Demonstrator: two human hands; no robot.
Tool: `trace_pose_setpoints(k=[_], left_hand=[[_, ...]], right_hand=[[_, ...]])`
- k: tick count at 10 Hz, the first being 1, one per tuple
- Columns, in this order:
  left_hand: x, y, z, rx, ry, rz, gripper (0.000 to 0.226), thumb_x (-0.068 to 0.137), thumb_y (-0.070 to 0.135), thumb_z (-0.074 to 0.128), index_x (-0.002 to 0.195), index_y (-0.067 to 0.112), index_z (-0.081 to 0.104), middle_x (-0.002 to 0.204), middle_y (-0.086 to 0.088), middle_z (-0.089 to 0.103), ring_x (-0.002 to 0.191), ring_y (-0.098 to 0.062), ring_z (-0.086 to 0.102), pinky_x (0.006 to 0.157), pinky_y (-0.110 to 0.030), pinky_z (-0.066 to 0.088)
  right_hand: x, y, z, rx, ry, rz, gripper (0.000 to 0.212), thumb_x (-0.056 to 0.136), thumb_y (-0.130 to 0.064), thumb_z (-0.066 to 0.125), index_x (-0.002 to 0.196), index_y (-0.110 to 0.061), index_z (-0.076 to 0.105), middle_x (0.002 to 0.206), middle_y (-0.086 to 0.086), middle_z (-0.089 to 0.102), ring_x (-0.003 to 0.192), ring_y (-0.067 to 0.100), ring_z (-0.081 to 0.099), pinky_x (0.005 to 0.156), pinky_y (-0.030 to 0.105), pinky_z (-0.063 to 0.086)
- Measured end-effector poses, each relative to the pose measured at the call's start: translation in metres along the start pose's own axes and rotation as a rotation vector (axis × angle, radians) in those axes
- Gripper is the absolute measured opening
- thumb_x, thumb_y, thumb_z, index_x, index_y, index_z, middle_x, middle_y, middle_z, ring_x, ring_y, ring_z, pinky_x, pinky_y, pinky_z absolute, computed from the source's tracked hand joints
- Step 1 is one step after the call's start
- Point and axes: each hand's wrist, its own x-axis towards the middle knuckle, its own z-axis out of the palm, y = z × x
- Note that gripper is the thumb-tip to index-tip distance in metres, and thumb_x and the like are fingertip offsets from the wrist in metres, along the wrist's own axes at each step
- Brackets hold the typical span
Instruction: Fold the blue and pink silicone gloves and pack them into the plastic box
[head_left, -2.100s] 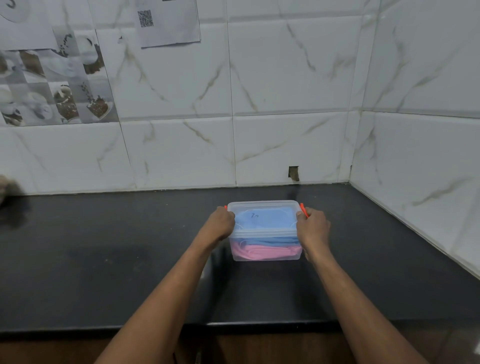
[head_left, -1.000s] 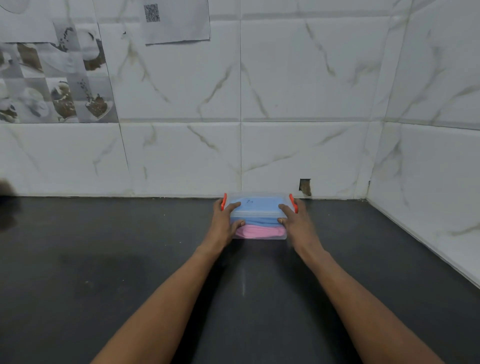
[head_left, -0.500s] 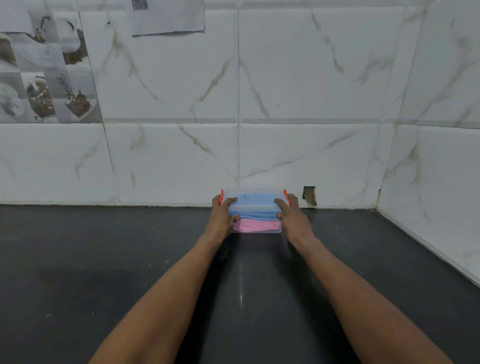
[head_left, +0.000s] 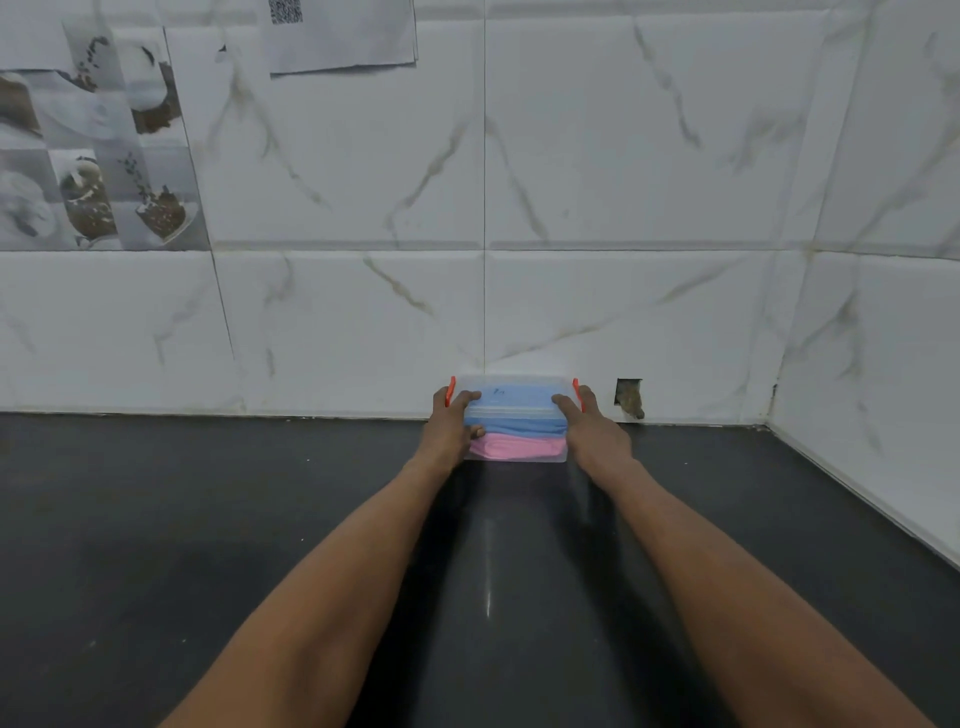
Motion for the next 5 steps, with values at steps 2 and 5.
trace_pose_setpoints(k=[2,5], left_hand=[[-0.007,0.007,-0.005,0.196,-0.041,-0.048,0.059,0.095,0.015,0.058,0.147,0.027,0.031,0.154,-0.016,0.018,0.107,-0.036,0.057,0.092,-0.036,0.048],[-0.073,0.036,-0.012,0.356,0.077,-0.088,0.055,0.102,0.032,0.041,0.149,0.007,0.029,0.157,-0.019,0.020,0.146,-0.036,0.020,0.115,-0.062,0.018]], right_hand=[[0.007,-0.002,-0.005,-0.021,-0.106,0.005,0.073,0.091,0.000,0.039,0.152,-0.032,0.016,0.163,0.003,-0.006,0.118,0.034,0.054,0.089,0.038,0.048],[-0.035,-0.008,-0.021,0.134,-0.013,-0.030,0.074,0.100,-0.030,0.043,0.156,-0.016,-0.004,0.163,0.009,-0.014,0.150,0.029,0.006,0.116,0.055,0.024]])
